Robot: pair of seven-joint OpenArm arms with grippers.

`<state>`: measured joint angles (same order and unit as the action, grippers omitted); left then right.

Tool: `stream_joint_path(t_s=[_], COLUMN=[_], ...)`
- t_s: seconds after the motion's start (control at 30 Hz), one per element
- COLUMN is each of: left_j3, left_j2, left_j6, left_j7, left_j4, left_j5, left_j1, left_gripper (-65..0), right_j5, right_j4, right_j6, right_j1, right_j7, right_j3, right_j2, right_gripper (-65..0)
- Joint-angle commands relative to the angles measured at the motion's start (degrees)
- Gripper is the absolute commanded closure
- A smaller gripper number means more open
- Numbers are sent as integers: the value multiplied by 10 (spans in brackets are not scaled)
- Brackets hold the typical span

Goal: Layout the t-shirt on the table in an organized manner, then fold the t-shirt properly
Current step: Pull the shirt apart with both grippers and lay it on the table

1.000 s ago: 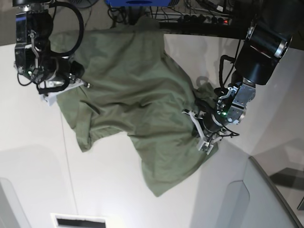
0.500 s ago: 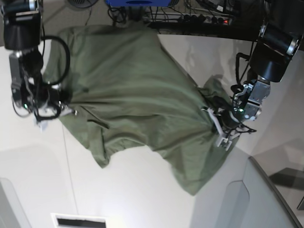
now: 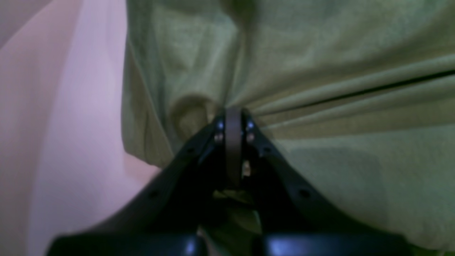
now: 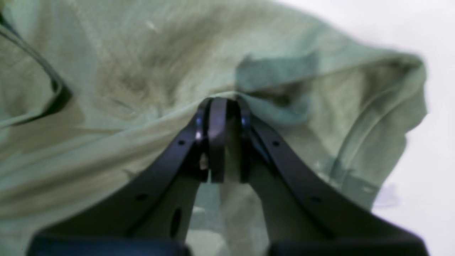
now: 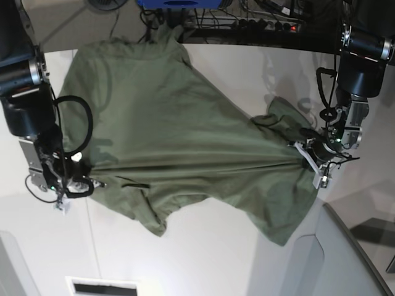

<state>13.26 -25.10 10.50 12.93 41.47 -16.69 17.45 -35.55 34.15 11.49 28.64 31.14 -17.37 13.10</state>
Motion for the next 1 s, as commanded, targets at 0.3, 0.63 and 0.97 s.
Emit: stream_joint_path(t_s=[0.3,0.63,0.97], left_j3=[-2,-34,-129], left_j2=[21,-29,-31], left_j6=[-18,-18,-15], left_j7=[16,94,141], left_j4=[21,223,352], left_j5=[13,8,13], left_j1=[68,-37,-173], left_gripper=[0,0,0], right_j5=[25,21,25], right_j4=[-16,371,626], right_j6=[-17,27,46], right_j1=[78,-101,-297], right_j7=[-36,151,307], right_j3=[-28,84,198], right_j2=[44,72,-21], right_gripper=[-56,-54,-54])
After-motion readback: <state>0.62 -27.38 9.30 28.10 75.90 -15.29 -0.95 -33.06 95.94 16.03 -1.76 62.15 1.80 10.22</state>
